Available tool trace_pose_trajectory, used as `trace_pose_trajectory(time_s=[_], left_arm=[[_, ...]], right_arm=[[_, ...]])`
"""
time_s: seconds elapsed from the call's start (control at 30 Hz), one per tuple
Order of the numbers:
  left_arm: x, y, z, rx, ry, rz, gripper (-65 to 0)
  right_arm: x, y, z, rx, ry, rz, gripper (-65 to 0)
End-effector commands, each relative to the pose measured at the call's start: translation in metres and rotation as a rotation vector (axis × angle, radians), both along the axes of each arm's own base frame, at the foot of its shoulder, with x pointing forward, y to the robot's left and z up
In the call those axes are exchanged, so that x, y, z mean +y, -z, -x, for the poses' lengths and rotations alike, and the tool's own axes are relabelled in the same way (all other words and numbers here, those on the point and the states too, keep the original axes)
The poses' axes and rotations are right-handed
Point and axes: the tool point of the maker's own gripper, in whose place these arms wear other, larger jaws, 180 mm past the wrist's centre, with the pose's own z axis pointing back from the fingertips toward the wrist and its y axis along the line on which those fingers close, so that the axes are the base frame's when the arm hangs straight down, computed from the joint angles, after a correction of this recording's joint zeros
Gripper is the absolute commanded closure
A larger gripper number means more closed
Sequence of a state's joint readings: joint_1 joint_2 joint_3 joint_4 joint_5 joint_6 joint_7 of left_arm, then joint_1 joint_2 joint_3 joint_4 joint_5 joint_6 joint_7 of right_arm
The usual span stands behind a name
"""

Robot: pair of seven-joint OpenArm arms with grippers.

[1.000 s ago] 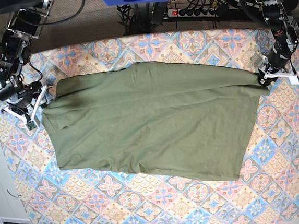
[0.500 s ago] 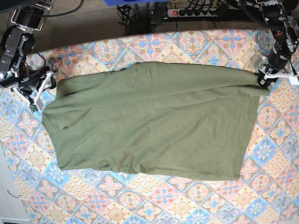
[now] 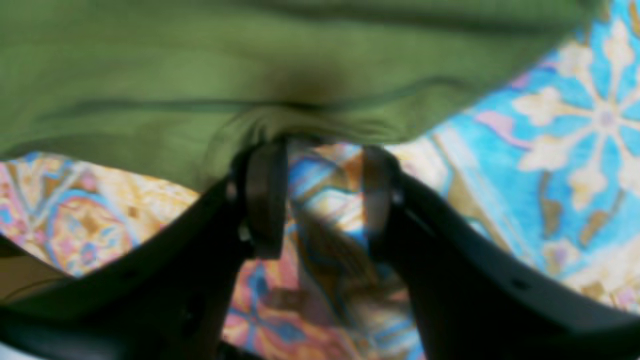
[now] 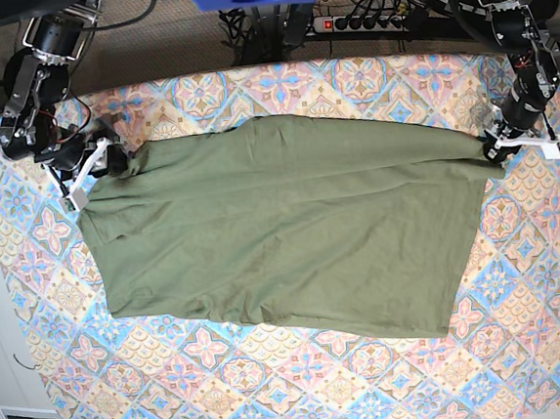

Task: Layout the t-shirt on the table in an organized manner, then fold the t-shirt properly
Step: 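Hold the shirt edge with both grippers and pull it taut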

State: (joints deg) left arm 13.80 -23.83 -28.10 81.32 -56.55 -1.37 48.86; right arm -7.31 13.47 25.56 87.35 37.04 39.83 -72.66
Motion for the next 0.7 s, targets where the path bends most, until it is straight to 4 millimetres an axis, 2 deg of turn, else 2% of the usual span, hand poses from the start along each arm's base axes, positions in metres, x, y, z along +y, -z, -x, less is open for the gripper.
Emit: trace_pose_trajectory(time_s=[0.0, 0.23, 0.67], left_arm=[[0.008, -0.015, -0.009, -0.041, 0.005, -0.026, -15.6], [0.009, -0.015, -0.009, -0.042, 0.003, -0.026, -15.3], [0.009, -0.015, -0.009, -0.043, 0.002, -0.027, -15.0]], right_arm=[[-0.004, -0.015, -0.011, -0.057, -0.001, -0.005, -24.3], [0.01, -0.022, -0.008, -0.093, 0.005, -0.111, -24.1], [0.02, -0.033, -0.011, -0.139, 0.011, -0.204, -24.4]])
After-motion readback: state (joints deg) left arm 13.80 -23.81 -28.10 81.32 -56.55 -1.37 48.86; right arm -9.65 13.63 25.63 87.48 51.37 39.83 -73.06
